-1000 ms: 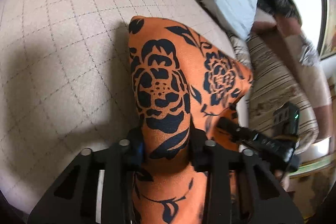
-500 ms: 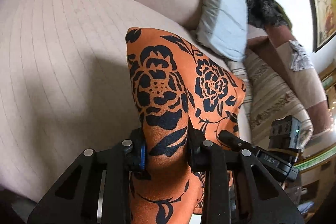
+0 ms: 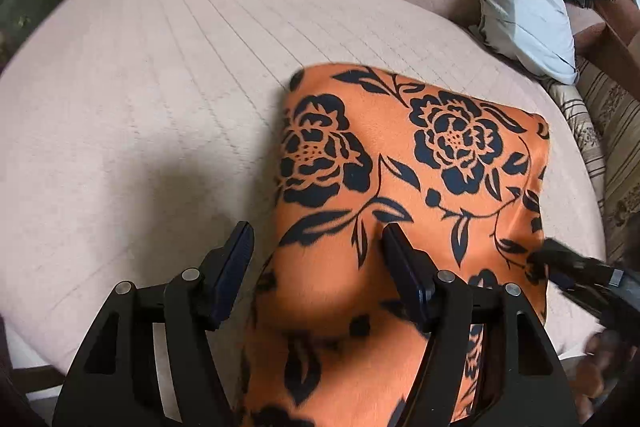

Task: Fold small clothes

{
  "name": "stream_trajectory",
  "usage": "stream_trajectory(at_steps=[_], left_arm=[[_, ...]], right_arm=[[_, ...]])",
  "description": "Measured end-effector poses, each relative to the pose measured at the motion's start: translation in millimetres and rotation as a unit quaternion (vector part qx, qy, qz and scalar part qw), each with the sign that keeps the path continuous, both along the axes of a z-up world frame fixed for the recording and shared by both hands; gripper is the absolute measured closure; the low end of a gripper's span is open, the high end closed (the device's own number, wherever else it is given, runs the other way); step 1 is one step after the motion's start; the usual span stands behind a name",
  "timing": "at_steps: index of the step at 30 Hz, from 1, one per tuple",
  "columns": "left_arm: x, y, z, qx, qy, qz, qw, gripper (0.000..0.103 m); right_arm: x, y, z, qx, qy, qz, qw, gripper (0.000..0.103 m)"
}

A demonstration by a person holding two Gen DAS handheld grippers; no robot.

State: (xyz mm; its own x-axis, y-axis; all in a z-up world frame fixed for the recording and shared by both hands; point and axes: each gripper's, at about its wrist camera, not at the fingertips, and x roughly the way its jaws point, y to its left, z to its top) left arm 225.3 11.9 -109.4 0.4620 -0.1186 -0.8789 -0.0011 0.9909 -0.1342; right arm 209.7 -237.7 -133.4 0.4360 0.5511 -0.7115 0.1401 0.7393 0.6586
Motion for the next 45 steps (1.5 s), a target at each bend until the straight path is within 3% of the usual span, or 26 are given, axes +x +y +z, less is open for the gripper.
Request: stream_trajectory(at_steps=[5, 12, 18, 24, 29, 33, 39, 45], left_arm=[[-29.6, -0.1, 14.3, 0.037, -0.034, 0.013, 0.9987, 0.036], [-52.3, 12.1, 19.2, 0.028, -0.035, 0.034, 0.9984, 0.036], [-65.4, 11.5, 27.2, 0.061, -0.063, 0.053, 0.9947, 0.036], [-71.4, 15.1, 26.7, 0.054, -0.058, 0.051, 0.9956, 0.036], [-80.6, 30.5, 18.0, 0.020, -0.024, 0.057, 0.9979, 0.036], [-93.2, 41.4, 6.4, -0.016, -0.006, 0.058, 0.9982, 0.036], [-99.2, 35.8, 5.0, -0.002, -0.012, 0.055, 0.9984, 0.036], [-95.0, 38.2, 1.6, -0.016, -0.006, 0.060, 0.9980, 0.036]], right_arm=[[-57.0, -0.5, 31.3, -0.031, -0.035, 0.009, 0.999, 0.058], [-103.8, 16.0, 31.6, -0.075, -0.042, 0.032, 0.996, 0.058], [-106.3, 32.8, 23.5, -0.116, -0.035, 0.051, 0.991, 0.063], [-104.7, 42.4, 16.4, -0.148, -0.026, 0.059, 0.987, 0.072], [-103.0, 50.2, 10.1, -0.181, -0.019, 0.064, 0.981, 0.090], [-105.4, 55.3, 17.2, -0.208, -0.031, 0.066, 0.975, 0.093], [-108.3, 58.1, 24.8, -0.229, -0.044, 0.067, 0.970, 0.095], [-109.5, 51.5, 29.8, -0.221, -0.052, 0.064, 0.972, 0.096]])
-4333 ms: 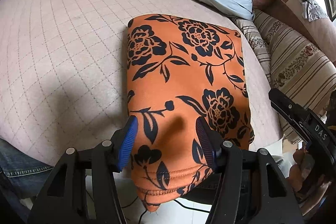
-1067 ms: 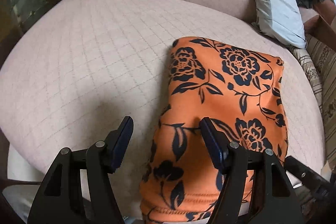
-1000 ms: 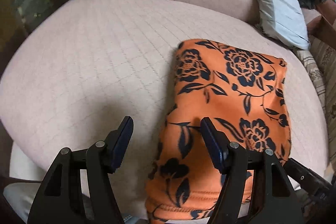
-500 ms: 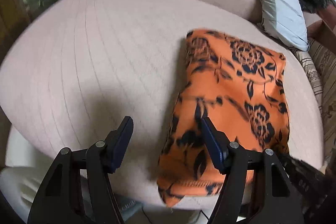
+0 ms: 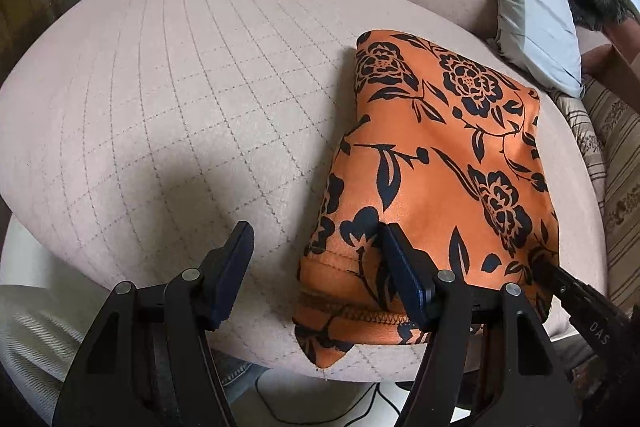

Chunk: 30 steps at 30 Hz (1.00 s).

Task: Fold small clothes

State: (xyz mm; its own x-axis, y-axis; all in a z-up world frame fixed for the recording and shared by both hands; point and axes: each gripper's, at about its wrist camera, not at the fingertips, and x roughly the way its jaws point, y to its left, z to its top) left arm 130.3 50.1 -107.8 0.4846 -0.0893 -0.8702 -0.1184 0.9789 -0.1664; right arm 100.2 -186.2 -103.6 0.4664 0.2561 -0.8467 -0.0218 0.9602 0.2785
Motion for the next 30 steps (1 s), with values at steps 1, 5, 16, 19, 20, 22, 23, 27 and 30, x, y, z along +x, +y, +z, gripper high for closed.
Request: stream_trajectory(at_steps=[1, 5, 16, 19, 20, 22, 23, 27, 30], left_arm=[[1.0, 1.4, -1.3, -0.008, 0.002, 0.001, 1.0000, 0.036], [4.0, 9.2, -9.4, -0.053, 0.016, 0.007, 0.9984, 0.036], [-16.1, -1.5, 2.5, -0.131, 0.005, -0.041, 0.9904, 0.045], [-17.9, -13.0, -13.5, -0.078, 0.026, -0.043, 0.9956, 0.042], [-15.2, -15.6, -20.2, -0.063, 0.039, -0.044, 0.9963, 0.040], [-14.0, -14.6, -22.1, -0.070, 0.047, -0.046, 0.9954, 0.040], [-15.7, -13.9, -21.1, -0.072, 0.046, -0.046, 0.9953, 0.040], [-17.2, -10.5, -22.0, -0.073, 0.050, -0.041, 0.9953, 0.036], [-20.7, -9.3, -5.0, -0.071, 0.035, -0.046, 0.9958, 0.037]], right_arm=[[0.2, -1.0, -0.2, 0.001, 0.000, 0.000, 1.000, 0.096], [0.1, -3.5, -0.2, 0.004, 0.002, -0.001, 1.000, 0.096], [-12.8, -19.1, 25.2, 0.010, -0.020, -0.023, 0.999, 0.098], [-14.1, -20.9, 24.3, -0.022, -0.024, -0.032, 0.999, 0.098], [-7.9, -21.8, 6.4, -0.023, 0.007, -0.033, 0.999, 0.098], [-1.6, -21.5, -18.9, -0.021, 0.053, -0.033, 0.998, 0.098], [-1.6, -19.9, -22.1, -0.024, 0.060, -0.031, 0.997, 0.098], [-1.3, -17.6, -18.7, -0.034, 0.051, -0.027, 0.998, 0.097], [1.3, -27.9, -28.2, 0.008, 0.074, -0.039, 0.996, 0.097]])
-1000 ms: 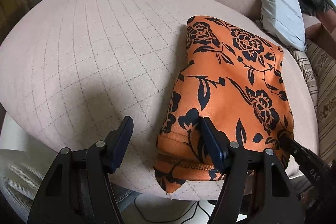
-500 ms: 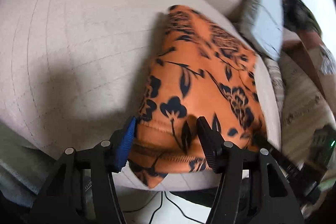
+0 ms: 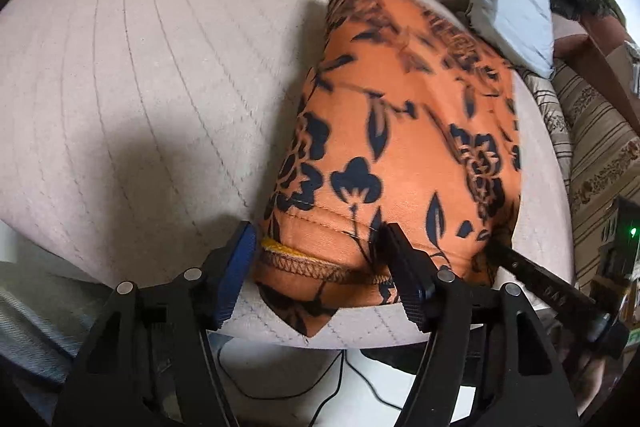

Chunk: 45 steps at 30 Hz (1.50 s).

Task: Fold small clothes

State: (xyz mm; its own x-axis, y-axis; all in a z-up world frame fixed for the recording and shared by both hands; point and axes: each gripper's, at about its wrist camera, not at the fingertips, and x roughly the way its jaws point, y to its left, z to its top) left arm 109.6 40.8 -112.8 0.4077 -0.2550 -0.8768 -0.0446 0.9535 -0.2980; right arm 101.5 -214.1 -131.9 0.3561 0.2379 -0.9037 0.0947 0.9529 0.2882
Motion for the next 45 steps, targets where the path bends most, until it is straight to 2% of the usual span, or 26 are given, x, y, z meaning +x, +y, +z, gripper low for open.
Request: stream_trajectory(at_steps=[2, 3, 4, 5, 7, 10, 13, 15, 17, 19, 20, 22, 24, 26, 27, 28, 30, 33, 35, 37, 39, 40, 42, 44, 45], left_arm=[[-6.5, 11.5, 15.7, -0.004, -0.027, 0.003, 0.9996, 0.037], [-9.1, 15.6, 29.8, -0.002, -0.053, 0.008, 0.9986, 0.037], [-9.1, 20.0, 37.9, 0.001, -0.065, 0.012, 0.9978, 0.037], [-5.1, 22.6, 46.5, 0.002, -0.072, 0.013, 0.9973, 0.037], [12.8, 22.6, 56.3, 0.004, -0.069, -0.001, 0.9976, 0.037], [56.2, 21.4, 62.0, 0.007, -0.051, -0.010, 0.9986, 0.037], [115.9, 16.4, 54.8, 0.005, -0.027, -0.012, 0.9996, 0.037], [150.7, 12.3, 40.9, 0.001, -0.010, -0.004, 0.9999, 0.037], [173.8, 8.8, 25.2, -0.004, 0.003, -0.013, 0.9999, 0.037], [186.5, 13.9, 0.3, -0.034, 0.033, -0.011, 0.9988, 0.037], [188.6, 20.4, -11.7, -0.069, 0.056, 0.006, 0.9961, 0.037], [189.2, 27.7, -22.9, -0.132, 0.073, 0.020, 0.9884, 0.042], [187.8, 22.0, -17.0, -0.125, 0.066, -0.004, 0.9899, 0.073], [184.0, 13.9, -3.1, -0.106, 0.041, -0.020, 0.9933, 0.073], [183.3, 9.0, -0.5, -0.087, 0.029, -0.025, 0.9954, 0.073], [184.8, 5.7, -6.0, -0.074, 0.033, -0.022, 0.9965, 0.073], [189.1, 4.8, -20.0, -0.059, 0.050, -0.011, 0.9969, 0.071], [184.7, 6.9, -19.5, -0.066, 0.048, -0.007, 0.9966, 0.068], [182.7, 8.0, -14.2, -0.065, 0.047, -0.006, 0.9967, 0.067], [177.7, 9.7, -10.3, -0.055, 0.047, -0.004, 0.9974, 0.065], [170.5, 8.8, -5.5, -0.039, 0.046, 0.003, 0.9982, 0.056], [165.0, 8.4, -3.2, -0.030, 0.043, 0.008, 0.9986, 0.050], [153.3, 5.5, 2.0, -0.011, 0.034, 0.005, 0.9993, 0.050], [141.1, 1.8, 5.0, 0.004, 0.030, -0.002, 0.9996, 0.050], [132.7, 1.8, 6.3, 0.009, 0.026, -0.003, 0.9996, 0.050]], right_arm=[[-2.1, -10.9, 20.1, 0.040, -0.028, -0.009, 0.999, 0.096], [-3.9, -15.2, 30.5, 0.053, -0.047, -0.010, 0.997, 0.092], [-5.4, -18.8, 41.8, 0.058, -0.065, -0.011, 0.996, 0.082], [-4.2, -21.7, 52.9, 0.054, -0.078, -0.013, 0.995, 0.065], [4.3, -26.7, 67.7, 0.048, -0.096, -0.011, 0.994, 0.049], [35.8, -30.8, 80.7, 0.067, -0.100, 0.015, 0.993, 0.049], [88.2, -24.4, 73.7, 0.071, -0.077, 0.047, 0.993, 0.050], [121.8, -18.2, 57.2, 0.065, -0.057, 0.060, 0.994, 0.058], [147.2, -14.2, 37.6, 0.061, -0.037, 0.058, 0.996, 0.073], [158.5, -16.8, 23.1, 0.068, -0.033, 0.046, 0.996, 0.080], [159.8, -21.1, 16.3, 0.080, -0.037, 0.034, 0.996, 0.086], [161.4, -26.5, 12.8, 0.090, -0.031, 0.020, 0.995, 0.094], [159.3, -27.4, 31.5, 0.068, -0.046, 0.022, 0.996, 0.097], [152.1, -25.5, 44.1, 0.057, -0.068, 0.016, 0.996, 0.098], [151.3, -20.3, 45.9, 0.030, -0.079, 0.020, 0.996, 0.098], [155.3, -13.2, 34.3, -0.004, -0.072, 0.027, 0.997, 0.098], [166.5, -10.7, 4.2, -0.014, -0.036, 0.018, 0.999, 0.098], [163.7, -1.4, 8.9, -0.038, -0.048, 0.029, 0.998, 0.098], [160.7, -0.6, 12.4, -0.021, -0.044, 0.030, 0.998, 0.098], [153.6, -9.8, 17.5, 0.028, -0.041, 0.016, 0.999, 0.098], [145.5, -21.9, 27.4, 0.073, -0.038, 0.014, 0.997, 0.098], [141.7, -22.6, 31.4, 0.081, -0.037, 0.017, 0.996, 0.095], [129.2, -22.2, 39.9, 0.077, -0.032, 0.026, 0.996, 0.091], [116.2, -17.4, 44.1, 0.072, -0.029, 0.039, 0.996, 0.082], [106.8, -15.5, 44.8, 0.078, -0.030, 0.039, 0.996, 0.082]])
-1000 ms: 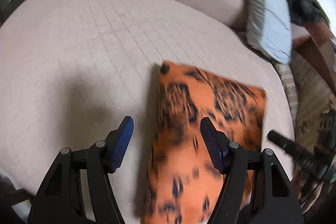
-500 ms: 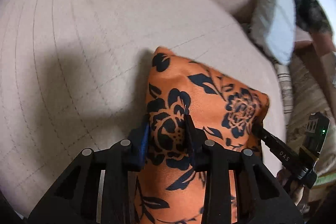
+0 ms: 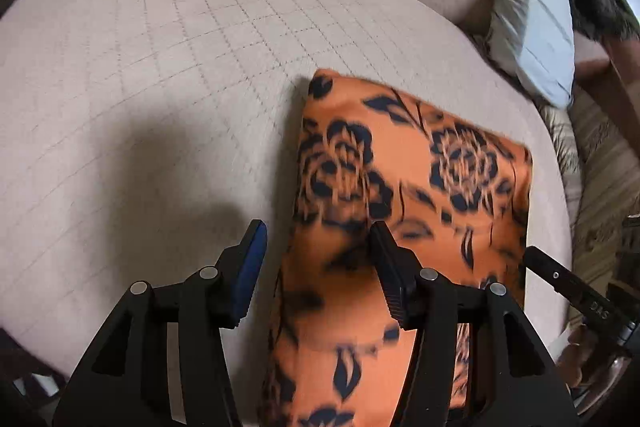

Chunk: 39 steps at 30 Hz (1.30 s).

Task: Fold small clothes

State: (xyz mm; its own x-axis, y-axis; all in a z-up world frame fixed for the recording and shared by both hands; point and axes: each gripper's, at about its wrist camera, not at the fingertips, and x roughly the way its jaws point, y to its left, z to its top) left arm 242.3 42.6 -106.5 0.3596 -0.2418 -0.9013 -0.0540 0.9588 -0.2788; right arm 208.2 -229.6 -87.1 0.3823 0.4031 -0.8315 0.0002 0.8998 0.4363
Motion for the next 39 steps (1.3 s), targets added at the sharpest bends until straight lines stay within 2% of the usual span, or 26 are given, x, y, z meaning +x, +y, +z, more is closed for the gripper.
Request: stream_trajectory(at_steps=[4, 7, 8, 10, 11, 13, 16, 18, 19, 22, 26, 28, 30, 31, 32, 34, 37, 39], left_arm=[[-33.6, -0.9, -0.9, 0.000, -0.009, 0.003, 1.0000, 0.049], [-38.2, -2.8, -9.9, 0.007, -0.008, 0.012, 0.9999, 0.048], [-38.4, -4.2, -12.5, 0.007, -0.006, 0.014, 0.9999, 0.048], [-44.1, -4.9, -7.5, -0.017, -0.012, 0.010, 0.9997, 0.067], [-48.6, -7.3, -2.8, -0.018, -0.019, 0.003, 0.9996, 0.067], [-59.5, -10.5, -0.1, 0.006, -0.037, -0.002, 0.9993, 0.067], [-63.0, -19.3, -12.2, 0.029, -0.033, -0.007, 0.9990, 0.065], [-65.9, -25.9, -7.3, 0.055, -0.050, -0.026, 0.9969, 0.065], [-67.7, -24.4, -5.0, 0.052, -0.052, -0.026, 0.9969, 0.065], [-86.0, -10.0, 4.6, 0.033, -0.070, -0.011, 0.9969, 0.063], [-108.8, 4.1, 5.8, 0.021, -0.076, 0.003, 0.9969, 0.051], [-117.5, 9.1, 2.2, 0.013, -0.069, 0.013, 0.9975, 0.044], [-122.3, 10.0, -1.6, 0.001, -0.059, 0.019, 0.9981, 0.042], [-123.0, 9.2, -4.0, -0.005, -0.054, 0.020, 0.9983, 0.039], [-121.8, 8.3, -6.7, -0.007, -0.048, 0.019, 0.9986, 0.037], [-119.1, 4.3, -15.1, -0.007, -0.032, 0.015, 0.9994, 0.026], [-116.6, 8.9, -27.3, -0.028, -0.011, 0.026, 0.9992, 0.020], [-115.4, 15.0, -32.1, -0.053, -0.001, 0.035, 0.9980, 0.020]], right_arm=[[-44.4, 8.4, -4.8, 0.016, 0.003, -0.005, 1.000, 0.082], [-42.0, 9.1, -10.9, -0.018, 0.000, 0.000, 1.000, 0.082], [-39.7, 9.6, -11.8, -0.028, -0.004, 0.004, 1.000, 0.086], [-35.6, 6.3, -9.7, -0.037, -0.002, -0.001, 0.999, 0.096], [-39.4, 4.9, -2.6, -0.042, -0.008, -0.005, 0.999, 0.098], [-43.6, 5.2, 9.2, -0.077, -0.028, -0.011, 0.997, 0.098], [-31.7, 2.1, -21.6, -0.103, 0.015, -0.013, 0.994, 0.098], [-28.9, 1.6, -27.6, -0.109, 0.014, -0.015, 0.994, 0.098], [-31.8, 1.1, -22.7, -0.108, 0.007, -0.017, 0.994, 0.098], [-49.8, -5.0, -5.1, -0.072, -0.027, -0.016, 0.997, 0.098], [-80.9, -25.9, -1.8, 0.000, -0.031, -0.045, 0.999, 0.095], [-94.4, -31.3, -1.2, 0.041, -0.034, -0.051, 0.997, 0.095], [-110.3, -26.1, 5.2, 0.048, -0.048, -0.054, 0.996, 0.095], [-113.7, -21.7, 8.0, 0.044, -0.054, -0.054, 0.996, 0.089], [-116.5, -15.8, 7.3, 0.033, -0.054, -0.054, 0.997, 0.067], [-113.3, -3.5, 1.0, 0.010, -0.049, -0.045, 0.998, 0.041], [-96.4, 11.2, -16.4, -0.041, -0.024, -0.026, 0.999, 0.041], [-88.2, 10.5, -34.8, -0.053, -0.003, -0.030, 0.998, 0.041]])
